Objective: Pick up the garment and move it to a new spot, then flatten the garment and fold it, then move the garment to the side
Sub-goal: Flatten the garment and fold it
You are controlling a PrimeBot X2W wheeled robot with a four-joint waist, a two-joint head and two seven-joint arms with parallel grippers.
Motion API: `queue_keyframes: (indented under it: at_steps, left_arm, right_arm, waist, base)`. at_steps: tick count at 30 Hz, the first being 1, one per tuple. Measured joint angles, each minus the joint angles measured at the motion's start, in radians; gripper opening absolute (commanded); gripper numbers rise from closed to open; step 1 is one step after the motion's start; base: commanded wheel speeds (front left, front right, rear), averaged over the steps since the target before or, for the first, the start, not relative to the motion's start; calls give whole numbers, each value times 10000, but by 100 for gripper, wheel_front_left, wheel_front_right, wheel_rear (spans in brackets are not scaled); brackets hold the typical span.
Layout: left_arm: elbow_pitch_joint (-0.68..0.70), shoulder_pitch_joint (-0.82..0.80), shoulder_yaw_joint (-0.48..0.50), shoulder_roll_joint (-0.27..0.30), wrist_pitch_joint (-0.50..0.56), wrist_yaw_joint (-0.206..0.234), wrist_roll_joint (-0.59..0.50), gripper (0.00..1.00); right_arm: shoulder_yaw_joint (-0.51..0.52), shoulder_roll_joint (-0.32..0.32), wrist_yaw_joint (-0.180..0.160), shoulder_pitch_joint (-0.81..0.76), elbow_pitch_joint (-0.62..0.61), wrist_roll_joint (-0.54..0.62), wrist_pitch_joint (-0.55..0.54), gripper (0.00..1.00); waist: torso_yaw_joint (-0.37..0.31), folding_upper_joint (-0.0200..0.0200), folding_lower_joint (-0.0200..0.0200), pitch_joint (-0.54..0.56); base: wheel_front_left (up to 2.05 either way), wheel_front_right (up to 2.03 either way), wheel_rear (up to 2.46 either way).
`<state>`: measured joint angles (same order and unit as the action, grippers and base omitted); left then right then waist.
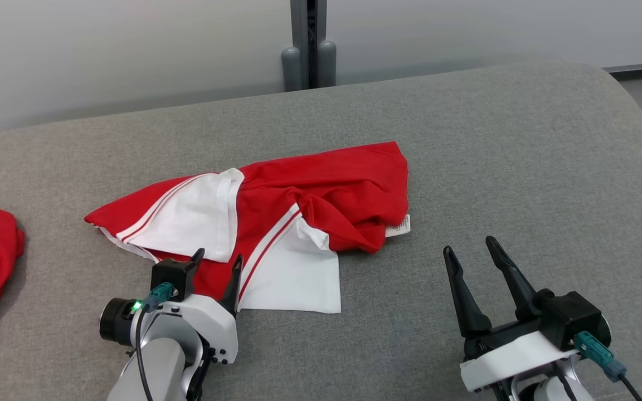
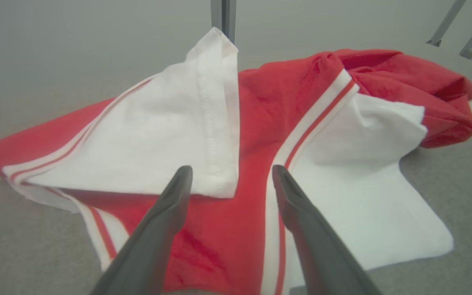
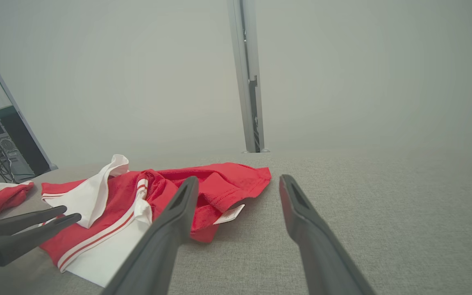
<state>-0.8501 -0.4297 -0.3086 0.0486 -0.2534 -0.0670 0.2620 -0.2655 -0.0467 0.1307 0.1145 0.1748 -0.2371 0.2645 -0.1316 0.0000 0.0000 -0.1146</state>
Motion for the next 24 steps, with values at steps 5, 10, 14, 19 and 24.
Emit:
queue_keyframes:
  at_steps: [5, 10, 14, 19, 24]
  left_arm:
    - [-1129, -650, -150, 4, -40, -10, -157, 96]
    - [-1739, -986, -165, 10, -61, 69, -157, 78]
    - [-1893, -1103, -150, 10, -67, 107, -151, 28]
    - [-1900, -1103, -127, 35, -69, 146, -159, 0]
    - [-1143, -946, 128, 209, -81, 201, -153, 0]
  right_arm:
    - [27, -2, 0, 138, -19, 67, 0, 100]
    - [31, -2, 0, 204, -36, 69, 0, 100]
    - [-2, 0, 0, 205, -31, 61, 0, 100]
    - [-10, 0, 0, 215, -27, 61, 0, 100]
    - [75, 0, 0, 212, -35, 35, 0, 100]
  waist:
    - [-189, 0, 0, -243]
    - [-303, 0, 0, -323]
    - [-352, 0, 0, -313]
    - [-371, 0, 0, -248]
    - [-284, 0, 0, -190]
  base:
    - [0, 0, 0]
    - [0, 0, 0]
    - [0, 0, 0]
    - [0, 0, 0]
    - [0, 0, 0]
